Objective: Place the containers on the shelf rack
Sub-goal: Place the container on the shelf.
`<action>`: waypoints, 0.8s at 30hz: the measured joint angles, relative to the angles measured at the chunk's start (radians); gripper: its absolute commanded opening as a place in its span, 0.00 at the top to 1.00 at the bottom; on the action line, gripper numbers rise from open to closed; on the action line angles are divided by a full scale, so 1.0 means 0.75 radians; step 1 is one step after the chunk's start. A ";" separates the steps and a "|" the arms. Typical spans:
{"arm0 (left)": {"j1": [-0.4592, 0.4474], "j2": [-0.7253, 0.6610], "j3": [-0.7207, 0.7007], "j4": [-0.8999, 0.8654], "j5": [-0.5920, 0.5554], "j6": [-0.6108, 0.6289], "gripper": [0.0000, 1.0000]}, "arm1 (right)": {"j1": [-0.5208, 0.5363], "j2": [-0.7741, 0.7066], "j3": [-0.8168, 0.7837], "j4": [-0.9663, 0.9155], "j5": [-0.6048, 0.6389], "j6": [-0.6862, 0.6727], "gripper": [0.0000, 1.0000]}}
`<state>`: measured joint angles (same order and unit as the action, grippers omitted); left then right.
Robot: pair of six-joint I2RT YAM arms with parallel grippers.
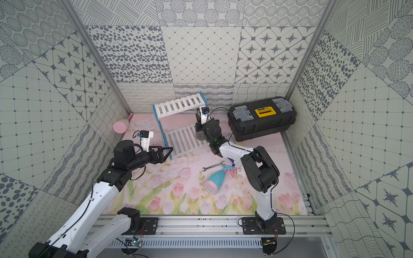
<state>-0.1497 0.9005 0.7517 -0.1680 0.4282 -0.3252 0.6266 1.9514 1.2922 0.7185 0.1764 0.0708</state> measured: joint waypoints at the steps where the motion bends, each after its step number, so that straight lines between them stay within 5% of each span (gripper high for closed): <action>1: 0.000 0.002 0.002 0.000 -0.002 0.012 0.02 | -0.002 0.023 0.011 0.007 0.006 0.000 1.00; 24: 0.000 0.055 0.003 0.001 -0.048 0.141 0.01 | -0.058 0.377 0.376 0.068 -0.003 -0.041 1.00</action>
<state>-0.1497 0.9421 0.7536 -0.1677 0.3920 -0.2192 0.5827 2.2341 1.5742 0.7696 0.1745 0.0402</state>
